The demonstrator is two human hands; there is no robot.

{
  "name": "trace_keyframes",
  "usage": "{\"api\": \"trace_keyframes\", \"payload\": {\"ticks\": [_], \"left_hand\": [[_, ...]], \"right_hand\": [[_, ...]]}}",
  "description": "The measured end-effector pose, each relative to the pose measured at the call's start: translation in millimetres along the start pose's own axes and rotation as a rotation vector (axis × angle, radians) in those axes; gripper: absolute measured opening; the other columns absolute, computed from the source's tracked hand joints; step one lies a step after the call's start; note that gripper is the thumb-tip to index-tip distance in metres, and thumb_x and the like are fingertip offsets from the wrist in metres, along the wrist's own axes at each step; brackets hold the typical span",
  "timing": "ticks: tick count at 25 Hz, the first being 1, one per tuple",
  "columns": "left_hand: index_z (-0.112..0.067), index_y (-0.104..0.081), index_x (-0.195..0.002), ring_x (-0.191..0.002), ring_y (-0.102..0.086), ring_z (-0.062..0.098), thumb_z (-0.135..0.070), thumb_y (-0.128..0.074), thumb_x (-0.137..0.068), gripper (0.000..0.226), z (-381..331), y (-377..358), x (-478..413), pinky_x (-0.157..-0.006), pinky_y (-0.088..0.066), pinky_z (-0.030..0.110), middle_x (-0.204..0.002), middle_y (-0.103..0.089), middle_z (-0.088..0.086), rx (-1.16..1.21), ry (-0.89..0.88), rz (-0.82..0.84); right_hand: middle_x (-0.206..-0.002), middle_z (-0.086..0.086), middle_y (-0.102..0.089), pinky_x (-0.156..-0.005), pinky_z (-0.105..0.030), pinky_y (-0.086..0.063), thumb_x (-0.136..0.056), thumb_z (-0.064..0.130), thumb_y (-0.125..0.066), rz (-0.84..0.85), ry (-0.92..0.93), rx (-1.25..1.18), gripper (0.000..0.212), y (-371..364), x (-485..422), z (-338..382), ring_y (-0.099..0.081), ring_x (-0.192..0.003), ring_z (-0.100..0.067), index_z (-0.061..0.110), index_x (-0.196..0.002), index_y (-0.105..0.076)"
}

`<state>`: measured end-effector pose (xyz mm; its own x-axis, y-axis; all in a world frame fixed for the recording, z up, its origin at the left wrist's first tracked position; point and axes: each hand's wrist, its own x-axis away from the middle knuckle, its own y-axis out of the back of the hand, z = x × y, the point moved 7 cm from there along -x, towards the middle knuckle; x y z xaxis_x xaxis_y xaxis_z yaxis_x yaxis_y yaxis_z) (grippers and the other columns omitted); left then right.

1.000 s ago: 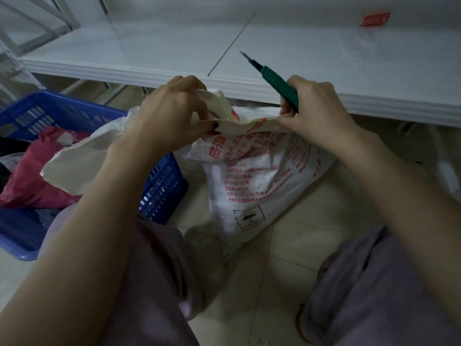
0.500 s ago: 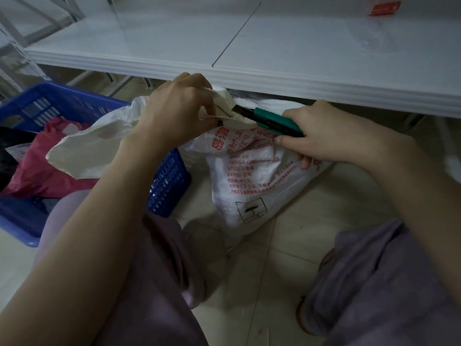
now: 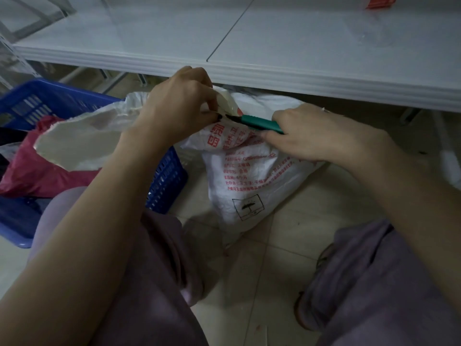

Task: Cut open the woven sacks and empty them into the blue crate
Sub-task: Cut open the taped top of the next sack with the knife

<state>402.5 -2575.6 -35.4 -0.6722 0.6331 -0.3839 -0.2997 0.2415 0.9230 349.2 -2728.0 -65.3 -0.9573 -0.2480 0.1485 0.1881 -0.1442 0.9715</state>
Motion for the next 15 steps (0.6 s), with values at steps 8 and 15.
{"api": "trace_keyframes", "payload": {"ticks": [8,15], "left_hand": [[-0.005,-0.072,-0.087,-0.081,-0.055,0.034,-0.028,-0.068,-0.082,0.024,-1,5,2,-0.058,-0.048,0.043,-0.088,-0.057,0.013,-0.118,-0.004,-0.008],[-0.003,-0.067,-0.075,-0.063,-0.054,0.032,-0.026,-0.06,-0.088,0.028,-17,-4,11,-0.047,-0.036,0.029,-0.073,-0.052,0.012,-0.25,-0.178,0.002]], "right_hand": [[-0.102,-0.016,-0.053,-0.066,-0.033,-0.034,-0.103,0.035,-0.029,-0.014,-0.054,-0.053,0.041,-12,22,32,-0.055,-0.09,-0.031,0.002,-0.122,-0.044],[-0.119,-0.017,-0.056,-0.066,-0.035,-0.032,-0.101,0.041,-0.03,-0.107,-0.159,0.077,0.046,-11,24,21,-0.054,-0.095,-0.032,0.006,-0.128,-0.043]]}}
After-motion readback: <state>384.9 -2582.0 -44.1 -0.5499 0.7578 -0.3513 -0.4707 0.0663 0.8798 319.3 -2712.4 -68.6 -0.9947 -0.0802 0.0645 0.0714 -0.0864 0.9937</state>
